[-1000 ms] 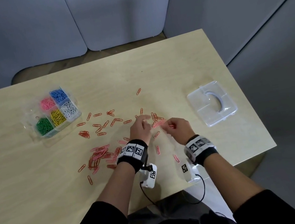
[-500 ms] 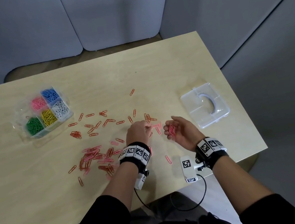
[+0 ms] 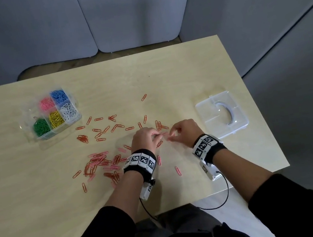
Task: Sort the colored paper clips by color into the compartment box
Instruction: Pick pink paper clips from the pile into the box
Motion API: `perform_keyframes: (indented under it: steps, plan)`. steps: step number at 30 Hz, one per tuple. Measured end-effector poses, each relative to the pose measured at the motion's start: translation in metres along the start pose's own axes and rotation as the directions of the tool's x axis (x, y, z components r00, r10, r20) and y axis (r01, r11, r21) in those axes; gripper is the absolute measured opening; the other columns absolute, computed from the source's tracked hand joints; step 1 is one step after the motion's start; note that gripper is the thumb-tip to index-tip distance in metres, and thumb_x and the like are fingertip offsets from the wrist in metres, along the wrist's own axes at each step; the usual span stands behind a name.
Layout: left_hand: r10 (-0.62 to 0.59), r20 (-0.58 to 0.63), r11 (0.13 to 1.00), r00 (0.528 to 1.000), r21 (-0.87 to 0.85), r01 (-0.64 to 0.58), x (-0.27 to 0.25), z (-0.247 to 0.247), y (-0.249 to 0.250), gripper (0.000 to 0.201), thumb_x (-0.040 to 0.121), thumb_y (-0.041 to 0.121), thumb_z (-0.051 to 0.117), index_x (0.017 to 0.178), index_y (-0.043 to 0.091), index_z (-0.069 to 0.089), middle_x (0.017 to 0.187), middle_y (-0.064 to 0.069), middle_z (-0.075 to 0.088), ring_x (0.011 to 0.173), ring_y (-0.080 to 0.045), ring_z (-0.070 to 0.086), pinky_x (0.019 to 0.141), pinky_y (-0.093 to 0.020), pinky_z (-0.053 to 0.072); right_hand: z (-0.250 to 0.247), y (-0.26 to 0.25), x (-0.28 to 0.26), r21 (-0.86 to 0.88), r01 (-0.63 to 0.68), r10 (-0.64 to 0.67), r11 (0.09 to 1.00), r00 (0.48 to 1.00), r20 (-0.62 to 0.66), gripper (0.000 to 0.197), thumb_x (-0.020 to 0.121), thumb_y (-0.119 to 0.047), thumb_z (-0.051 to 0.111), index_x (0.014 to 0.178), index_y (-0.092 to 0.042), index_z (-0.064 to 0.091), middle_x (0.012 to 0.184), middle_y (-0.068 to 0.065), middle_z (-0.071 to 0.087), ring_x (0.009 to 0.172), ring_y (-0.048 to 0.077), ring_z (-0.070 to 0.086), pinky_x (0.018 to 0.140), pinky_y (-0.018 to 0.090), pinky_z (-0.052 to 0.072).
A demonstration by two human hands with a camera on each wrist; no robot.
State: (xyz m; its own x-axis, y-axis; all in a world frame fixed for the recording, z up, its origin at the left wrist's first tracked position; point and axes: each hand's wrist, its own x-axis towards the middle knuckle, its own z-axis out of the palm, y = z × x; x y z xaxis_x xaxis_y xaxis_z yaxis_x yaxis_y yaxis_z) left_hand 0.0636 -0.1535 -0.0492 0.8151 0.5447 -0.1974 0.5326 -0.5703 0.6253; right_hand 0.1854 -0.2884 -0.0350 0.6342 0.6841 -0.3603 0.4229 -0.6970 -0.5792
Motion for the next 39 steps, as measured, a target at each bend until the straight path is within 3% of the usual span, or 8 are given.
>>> perform_keyframes:
  steps: [6, 9, 13, 17, 24, 33, 35, 39]
  plan:
    - [-0.057, 0.048, 0.998, 0.997, 0.022, 0.056, -0.001, 0.003, 0.018, 0.019, 0.084, 0.037, 0.074, 0.092, 0.02, 0.076, 0.095, 0.004, 0.072, 0.085, -0.015, 0.067, 0.077, -0.028, 0.056, 0.016, -0.006, -0.002, -0.018, -0.118, 0.118, 0.993, 0.993, 0.029, 0.019, 0.086, -0.026, 0.071, 0.078, -0.009, 0.077, 0.078, 0.004, 0.073, 0.07, 0.014, 0.065, 0.069, 0.026, 0.054]
    - [-0.09, 0.057, 0.996, 0.994, 0.028, 0.088, 0.001, 0.005, 0.023, 0.028, 0.082, 0.048, 0.072, 0.088, 0.02, 0.075, 0.091, 0.003, 0.072, 0.08, -0.015, 0.066, 0.077, -0.03, 0.058, 0.011, 0.009, -0.013, 0.241, -0.173, 0.15, 0.955, 0.983, 0.11, 0.013, 0.086, -0.025, 0.072, 0.081, -0.013, 0.071, 0.076, -0.002, 0.068, 0.071, 0.011, 0.062, 0.067, 0.024, 0.05]
    - [-0.064, 0.112, 0.992, 0.992, 0.118, 0.05, 0.007, 0.004, 0.029, 0.022, 0.089, 0.033, 0.068, 0.093, 0.012, 0.075, 0.096, -0.004, 0.071, 0.085, -0.021, 0.067, 0.079, -0.033, 0.057, -0.004, 0.03, -0.036, 0.755, -0.315, 0.21, 0.575, 0.949, 0.236, 0.006, 0.087, -0.002, 0.069, 0.092, -0.002, 0.065, 0.083, 0.014, 0.069, 0.068, 0.018, 0.061, 0.058, 0.022, 0.05]
    - [-0.04, 0.215, 0.963, 0.976, 0.27, -0.02, 0.011, 0.01, 0.031, 0.017, 0.098, 0.015, 0.05, 0.106, 0.009, 0.063, 0.106, -0.008, 0.064, 0.098, -0.027, 0.063, 0.084, -0.037, 0.053, -0.012, 0.03, -0.039, 0.847, -0.378, 0.214, 0.374, 0.924, 0.318, 0.019, 0.093, 0.001, 0.058, 0.11, -0.001, 0.066, 0.087, 0.014, 0.069, 0.071, 0.016, 0.062, 0.059, 0.021, 0.046]
    - [-0.09, 0.219, 0.969, 0.972, 0.244, 0.034, -0.003, 0.007, 0.028, 0.02, 0.099, 0.024, 0.039, 0.111, 0.01, 0.047, 0.1, -0.008, 0.058, 0.092, -0.027, 0.058, 0.08, -0.038, 0.05, 0.003, 0.007, -0.018, 0.348, -0.319, 0.372, 0.881, 0.923, -0.095, 0.026, 0.069, -0.039, 0.087, 0.081, -0.019, 0.075, 0.072, -0.013, 0.068, 0.07, 0.002, 0.066, 0.068, 0.018, 0.053]
    - [-0.045, 0.149, 0.995, 0.988, -0.076, 0.057, -0.007, 0.0, -0.002, 0.04, 0.102, 0.037, 0.042, 0.075, 0.009, 0.049, 0.065, -0.003, 0.054, 0.061, -0.021, 0.051, 0.056, -0.029, 0.038, 0.008, -0.011, 0.001, 0.198, -0.203, 0.196, 0.959, 0.979, 0.054, 0.024, 0.085, -0.03, 0.074, 0.066, -0.02, 0.062, 0.065, -0.006, 0.058, 0.059, 0.007, 0.051, 0.056, 0.018, 0.04]
    - [-0.051, 0.123, 0.987, 0.991, -0.148, 0.069, -0.007, -0.006, -0.003, 0.037, 0.101, 0.032, 0.047, 0.071, 0.01, 0.046, 0.063, -0.004, 0.051, 0.058, -0.018, 0.045, 0.053, -0.026, 0.033, 0.0, -0.008, -0.001, 0.479, -0.229, 0.173, 0.847, 0.972, 0.158, 0.015, 0.086, -0.024, 0.074, 0.083, -0.01, 0.069, 0.077, 0.007, 0.068, 0.065, 0.016, 0.06, 0.065, 0.027, 0.049]
    - [-0.076, 0.116, 0.942, 0.99, -0.316, 0.109, -0.01, -0.013, -0.006, 0.037, 0.099, 0.022, 0.05, 0.064, 0.013, 0.054, 0.062, -0.003, 0.061, 0.061, -0.015, 0.059, 0.069, -0.028, 0.049, -0.023, 0.0, -0.018, 0.883, -0.319, 0.138, 0.344, 0.948, 0.288, 0.02, 0.092, 0.005, 0.058, 0.11, -0.002, 0.063, 0.083, 0.013, 0.064, 0.064, 0.016, 0.058, 0.059, 0.025, 0.05]
